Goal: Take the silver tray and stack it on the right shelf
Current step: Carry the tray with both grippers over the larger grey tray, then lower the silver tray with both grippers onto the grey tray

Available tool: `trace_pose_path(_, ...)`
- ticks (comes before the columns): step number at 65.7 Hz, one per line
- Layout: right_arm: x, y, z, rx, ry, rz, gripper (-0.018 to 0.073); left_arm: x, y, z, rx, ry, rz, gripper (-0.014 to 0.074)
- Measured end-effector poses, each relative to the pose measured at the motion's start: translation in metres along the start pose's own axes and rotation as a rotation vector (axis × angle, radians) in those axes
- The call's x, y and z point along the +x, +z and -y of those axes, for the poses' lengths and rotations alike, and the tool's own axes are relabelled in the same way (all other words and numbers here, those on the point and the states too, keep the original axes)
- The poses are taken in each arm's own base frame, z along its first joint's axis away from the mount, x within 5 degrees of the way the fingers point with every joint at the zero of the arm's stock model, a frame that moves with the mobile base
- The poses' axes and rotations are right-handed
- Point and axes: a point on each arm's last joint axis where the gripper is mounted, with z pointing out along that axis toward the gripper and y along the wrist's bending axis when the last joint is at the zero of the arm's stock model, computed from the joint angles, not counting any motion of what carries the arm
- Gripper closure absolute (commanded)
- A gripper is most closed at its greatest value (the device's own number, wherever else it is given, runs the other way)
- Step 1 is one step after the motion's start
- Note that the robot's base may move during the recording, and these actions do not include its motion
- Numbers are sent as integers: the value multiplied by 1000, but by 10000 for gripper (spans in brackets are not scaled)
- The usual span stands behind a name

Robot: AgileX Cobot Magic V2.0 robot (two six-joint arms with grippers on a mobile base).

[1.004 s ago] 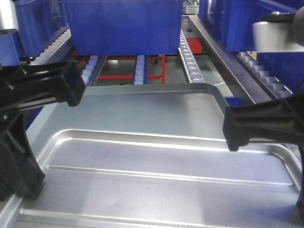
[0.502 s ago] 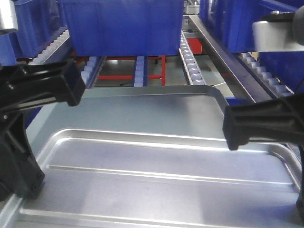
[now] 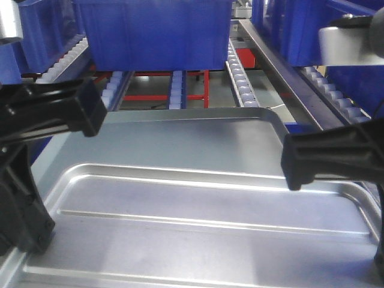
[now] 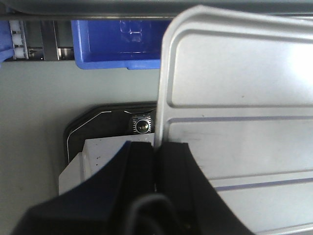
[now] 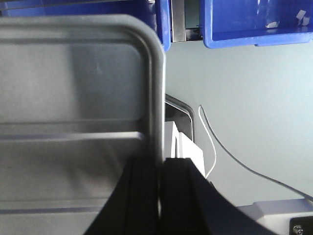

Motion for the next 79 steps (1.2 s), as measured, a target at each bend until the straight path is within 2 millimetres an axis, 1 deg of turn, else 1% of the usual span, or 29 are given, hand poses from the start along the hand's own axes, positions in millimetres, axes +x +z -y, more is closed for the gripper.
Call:
trace_pose_path(7,0,-1,-1,-6,-10,-9,499,2,0,-1,-11,13,-21,689)
trace_pose_path(19,-4,-9,-6,-30,-52,7,499,1,0,-2,-21,46,-16,689)
trace_pose_path(29,-9,-17,-12,-74,-75,38,499,-6,1,-9,-39,62,1,689)
trace_pose_path(38,-20,-21,-18,-86,-88,61,499,-17,2,-16,-12,72,14,689)
trace_pose_path(47,-37,-22,-23,-79,-110,77,499,-29,-1,-22,15,67,28,689)
trace_pose_path(58,-67,-17,-32,-101,-116,87,499,-47,-5,-31,22,58,70,689)
trace_pose_path(61,-75,-14,-35,-107,-124,80,499,-52,-2,-33,19,63,69,689)
trace_pose_path(68,-95,-4,-39,-115,-133,63,499,-70,3,-36,19,66,80,688)
trace_pose_path(79,-124,12,-44,-104,-135,66,500,-100,20,-41,13,75,76,688)
